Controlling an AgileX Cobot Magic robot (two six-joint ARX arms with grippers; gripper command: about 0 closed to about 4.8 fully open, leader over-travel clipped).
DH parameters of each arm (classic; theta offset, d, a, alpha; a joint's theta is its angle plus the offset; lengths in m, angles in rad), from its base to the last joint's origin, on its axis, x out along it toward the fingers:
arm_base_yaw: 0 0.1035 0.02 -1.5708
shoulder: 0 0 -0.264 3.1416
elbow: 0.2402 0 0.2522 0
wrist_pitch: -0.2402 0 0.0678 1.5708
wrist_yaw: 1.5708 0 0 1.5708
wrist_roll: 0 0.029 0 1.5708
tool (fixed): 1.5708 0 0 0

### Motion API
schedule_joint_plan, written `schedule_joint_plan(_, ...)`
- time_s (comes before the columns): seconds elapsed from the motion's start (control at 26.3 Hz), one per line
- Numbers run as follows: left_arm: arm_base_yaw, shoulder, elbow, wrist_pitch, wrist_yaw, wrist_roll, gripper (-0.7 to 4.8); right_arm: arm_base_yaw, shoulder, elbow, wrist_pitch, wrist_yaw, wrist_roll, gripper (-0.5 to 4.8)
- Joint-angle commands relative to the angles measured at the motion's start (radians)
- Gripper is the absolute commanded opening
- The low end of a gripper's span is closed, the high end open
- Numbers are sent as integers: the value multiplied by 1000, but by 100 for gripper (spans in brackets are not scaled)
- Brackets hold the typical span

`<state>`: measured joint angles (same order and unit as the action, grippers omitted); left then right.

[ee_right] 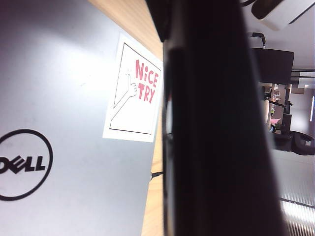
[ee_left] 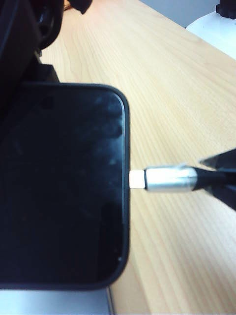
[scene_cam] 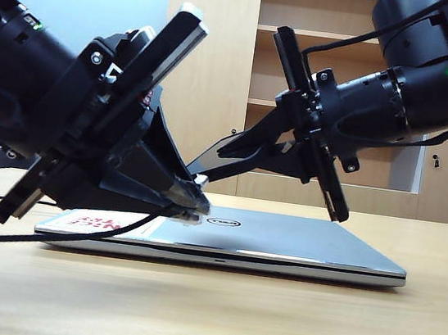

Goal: Pick up the charging cable and the phone, plug the charging cable into the charging port on the phone, and finally place them back on the table.

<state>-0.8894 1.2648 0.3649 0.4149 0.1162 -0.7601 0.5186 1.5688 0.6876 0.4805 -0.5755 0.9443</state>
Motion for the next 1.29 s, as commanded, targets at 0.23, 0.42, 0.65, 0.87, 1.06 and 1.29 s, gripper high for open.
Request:
schedule_joint_plan(0.23,-2,-2,2,14,0,0,-7,7,-10,7,47,-28,1,-5)
schedule_joint_plan(0.42,-2,-2,2,14,0,0,-7,8,-10,7,48,-27,-17,-5)
schedule_joint_plan(0.65,-2,-2,2,19,0,0,-7,9,-10,7,48,-26,-37,-6)
schedule_joint_plan(0.87,-1,-2,2,49,0,0,-7,25,-10,7,47,-22,-37,-5)
schedule_joint_plan(1.06,0,-2,2,51,0,1,-7,31,-10,7,46,-21,-45,-6)
schedule_joint_plan(1.29,0,-2,2,51,0,25,-6,31,-10,7,12,-33,-67,-5)
